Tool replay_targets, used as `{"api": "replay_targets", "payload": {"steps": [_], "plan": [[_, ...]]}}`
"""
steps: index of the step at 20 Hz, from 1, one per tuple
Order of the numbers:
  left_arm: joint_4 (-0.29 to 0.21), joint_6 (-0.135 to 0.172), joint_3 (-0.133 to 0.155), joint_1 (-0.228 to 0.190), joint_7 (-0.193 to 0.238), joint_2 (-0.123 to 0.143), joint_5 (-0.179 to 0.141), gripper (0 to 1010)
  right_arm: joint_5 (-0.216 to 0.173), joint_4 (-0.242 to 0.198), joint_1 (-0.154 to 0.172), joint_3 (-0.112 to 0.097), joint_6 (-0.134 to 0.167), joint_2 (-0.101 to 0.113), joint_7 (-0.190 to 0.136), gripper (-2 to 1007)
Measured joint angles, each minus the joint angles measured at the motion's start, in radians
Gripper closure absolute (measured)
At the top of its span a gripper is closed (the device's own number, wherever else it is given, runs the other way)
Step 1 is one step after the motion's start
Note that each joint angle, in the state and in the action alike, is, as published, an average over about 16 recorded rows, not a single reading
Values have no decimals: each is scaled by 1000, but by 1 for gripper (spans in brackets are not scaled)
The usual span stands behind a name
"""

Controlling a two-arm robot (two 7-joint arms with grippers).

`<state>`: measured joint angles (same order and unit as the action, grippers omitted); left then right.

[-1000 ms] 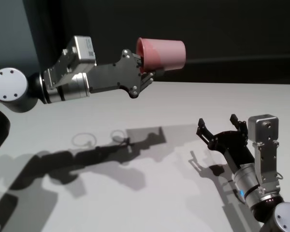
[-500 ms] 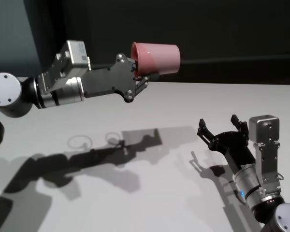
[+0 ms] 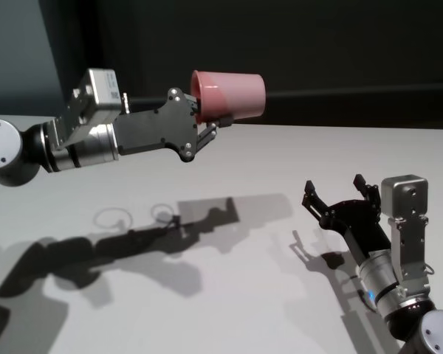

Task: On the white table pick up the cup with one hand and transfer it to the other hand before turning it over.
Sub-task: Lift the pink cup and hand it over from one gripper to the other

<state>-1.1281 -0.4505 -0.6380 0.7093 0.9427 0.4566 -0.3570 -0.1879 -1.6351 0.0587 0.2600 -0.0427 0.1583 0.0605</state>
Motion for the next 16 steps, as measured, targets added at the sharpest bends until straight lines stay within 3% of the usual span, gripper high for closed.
{"api": "replay_targets", "payload": {"steps": [16], "plan": [[-10,19,6,-11,-6,5,-7,972,0,7,-6,-1,0,-6,-7,5]]}}
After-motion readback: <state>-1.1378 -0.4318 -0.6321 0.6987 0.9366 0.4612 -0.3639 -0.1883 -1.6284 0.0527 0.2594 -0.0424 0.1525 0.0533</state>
